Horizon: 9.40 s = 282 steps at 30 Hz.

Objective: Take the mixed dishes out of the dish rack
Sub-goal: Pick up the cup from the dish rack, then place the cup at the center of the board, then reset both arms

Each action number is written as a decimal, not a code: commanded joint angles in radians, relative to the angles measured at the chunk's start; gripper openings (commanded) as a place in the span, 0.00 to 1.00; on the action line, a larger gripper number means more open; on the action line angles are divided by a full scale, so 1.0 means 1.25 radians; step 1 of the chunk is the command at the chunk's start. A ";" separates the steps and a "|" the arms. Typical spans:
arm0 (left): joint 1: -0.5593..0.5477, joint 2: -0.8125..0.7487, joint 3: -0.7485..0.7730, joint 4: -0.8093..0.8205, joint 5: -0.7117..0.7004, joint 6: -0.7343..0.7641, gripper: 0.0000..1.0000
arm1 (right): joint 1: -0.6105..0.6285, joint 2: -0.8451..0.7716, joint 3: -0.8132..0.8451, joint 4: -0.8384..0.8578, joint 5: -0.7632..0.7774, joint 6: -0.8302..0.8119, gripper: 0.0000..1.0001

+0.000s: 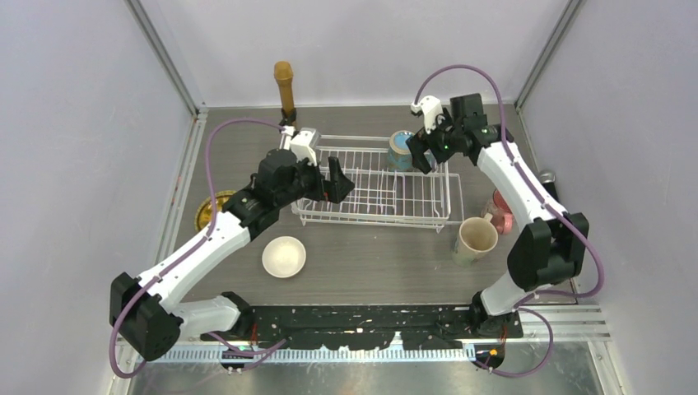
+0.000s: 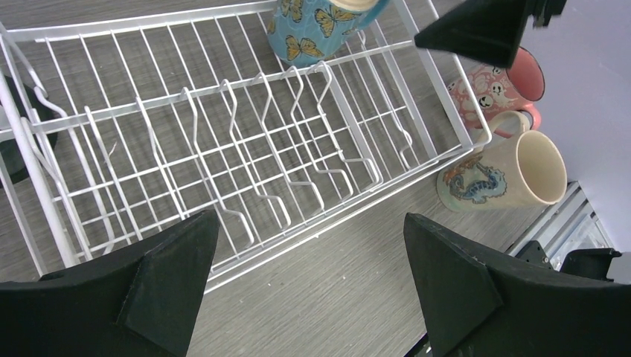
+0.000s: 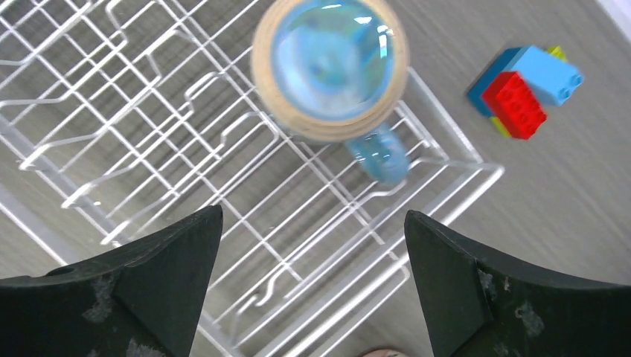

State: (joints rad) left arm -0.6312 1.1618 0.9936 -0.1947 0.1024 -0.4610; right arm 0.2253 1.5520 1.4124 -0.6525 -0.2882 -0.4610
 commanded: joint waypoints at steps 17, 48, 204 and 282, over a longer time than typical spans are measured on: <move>-0.001 0.020 0.027 -0.007 -0.047 0.031 0.99 | -0.069 0.267 0.232 -0.045 -0.087 -0.179 1.00; -0.001 0.028 0.057 -0.060 -0.208 0.045 0.99 | -0.068 0.434 0.415 -0.216 -0.140 -0.346 0.52; 0.083 -0.106 0.069 0.066 0.148 -0.107 0.00 | 0.146 -0.481 -0.329 0.330 0.394 0.663 1.00; -0.203 0.209 0.321 -0.238 -0.107 0.136 1.00 | 0.146 -0.609 -0.392 0.202 0.796 0.669 1.00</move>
State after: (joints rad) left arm -0.9867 1.5871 1.5051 -0.6304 0.0017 -0.2131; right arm 0.4065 0.7818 0.9104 -0.3992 0.5800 0.3180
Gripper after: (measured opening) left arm 0.994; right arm 0.995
